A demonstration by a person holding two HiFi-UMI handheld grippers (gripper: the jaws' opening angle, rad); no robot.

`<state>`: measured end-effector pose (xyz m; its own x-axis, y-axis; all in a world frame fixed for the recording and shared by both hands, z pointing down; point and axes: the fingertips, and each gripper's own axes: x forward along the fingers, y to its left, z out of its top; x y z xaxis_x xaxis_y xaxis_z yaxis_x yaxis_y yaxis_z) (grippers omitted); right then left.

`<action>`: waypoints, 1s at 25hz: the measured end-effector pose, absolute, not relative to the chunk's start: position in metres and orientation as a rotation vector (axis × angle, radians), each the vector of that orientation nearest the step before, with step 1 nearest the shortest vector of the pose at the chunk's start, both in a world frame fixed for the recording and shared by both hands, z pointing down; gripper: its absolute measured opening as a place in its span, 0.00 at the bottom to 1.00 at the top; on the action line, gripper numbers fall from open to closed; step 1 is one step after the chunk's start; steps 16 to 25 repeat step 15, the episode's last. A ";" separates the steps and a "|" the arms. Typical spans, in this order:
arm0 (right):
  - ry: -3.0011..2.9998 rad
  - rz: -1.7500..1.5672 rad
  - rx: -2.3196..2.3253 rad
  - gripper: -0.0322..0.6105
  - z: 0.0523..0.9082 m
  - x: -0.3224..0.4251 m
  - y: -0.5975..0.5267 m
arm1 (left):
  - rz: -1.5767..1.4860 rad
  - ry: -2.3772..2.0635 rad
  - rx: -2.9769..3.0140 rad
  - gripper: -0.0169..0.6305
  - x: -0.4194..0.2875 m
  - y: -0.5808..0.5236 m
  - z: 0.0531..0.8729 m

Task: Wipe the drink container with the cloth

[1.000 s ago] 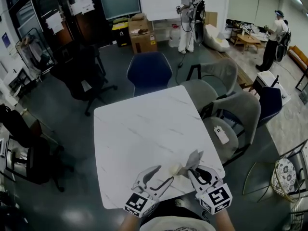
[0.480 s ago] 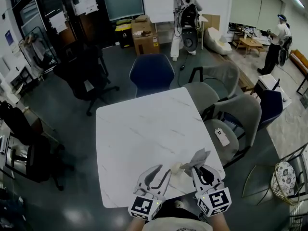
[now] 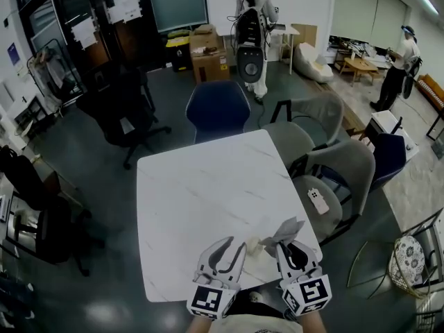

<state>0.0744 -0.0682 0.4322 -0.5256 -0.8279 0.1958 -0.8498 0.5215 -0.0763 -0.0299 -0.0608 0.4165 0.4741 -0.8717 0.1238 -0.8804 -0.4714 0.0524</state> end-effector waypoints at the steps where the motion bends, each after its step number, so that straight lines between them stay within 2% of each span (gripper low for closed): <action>1: -2.619 0.244 1.459 0.12 0.431 0.076 -0.069 | 0.119 -1.550 2.605 0.21 -0.029 -0.061 0.416; 25: -2.590 0.241 1.505 0.12 0.433 0.085 -0.082 | 0.100 -1.507 2.616 0.21 -0.019 -0.071 0.414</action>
